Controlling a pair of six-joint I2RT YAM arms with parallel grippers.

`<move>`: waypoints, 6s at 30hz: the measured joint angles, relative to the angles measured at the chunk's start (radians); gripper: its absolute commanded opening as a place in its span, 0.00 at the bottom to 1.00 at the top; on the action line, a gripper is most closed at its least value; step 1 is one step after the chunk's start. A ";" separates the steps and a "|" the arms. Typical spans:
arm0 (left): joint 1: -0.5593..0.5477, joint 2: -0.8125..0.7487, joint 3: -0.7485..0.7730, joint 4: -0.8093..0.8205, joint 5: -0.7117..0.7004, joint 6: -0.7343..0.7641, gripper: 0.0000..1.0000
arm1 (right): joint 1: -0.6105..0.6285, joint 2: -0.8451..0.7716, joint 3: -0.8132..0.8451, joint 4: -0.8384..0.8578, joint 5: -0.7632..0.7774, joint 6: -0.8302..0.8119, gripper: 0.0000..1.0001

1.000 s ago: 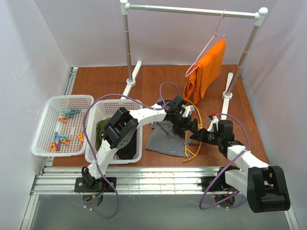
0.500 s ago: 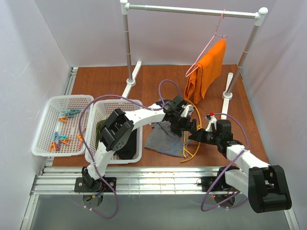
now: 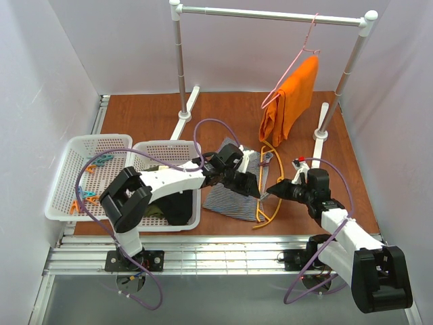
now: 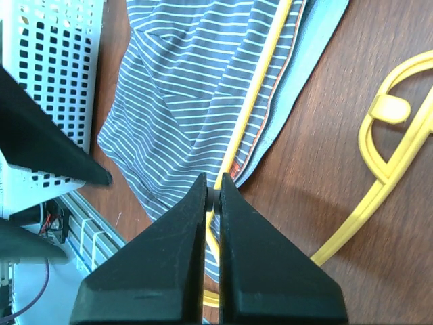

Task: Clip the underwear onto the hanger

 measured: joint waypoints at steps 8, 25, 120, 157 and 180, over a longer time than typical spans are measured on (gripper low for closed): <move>-0.048 0.082 -0.032 0.081 -0.003 0.037 0.00 | 0.000 -0.007 -0.030 0.007 0.010 0.008 0.01; -0.135 0.142 -0.032 0.010 -0.218 0.009 0.00 | 0.003 -0.008 -0.048 0.007 0.009 0.023 0.01; -0.195 0.544 0.747 -0.425 -0.507 0.246 0.61 | -0.223 -0.264 0.398 -0.528 0.819 -0.191 0.96; -0.304 0.689 0.897 -0.465 -0.580 0.174 0.34 | -0.206 -0.156 0.378 -0.412 0.761 -0.067 0.94; -0.349 0.673 0.836 -0.406 -0.742 0.168 0.00 | -0.167 -0.129 0.378 -0.382 0.753 -0.060 0.93</move>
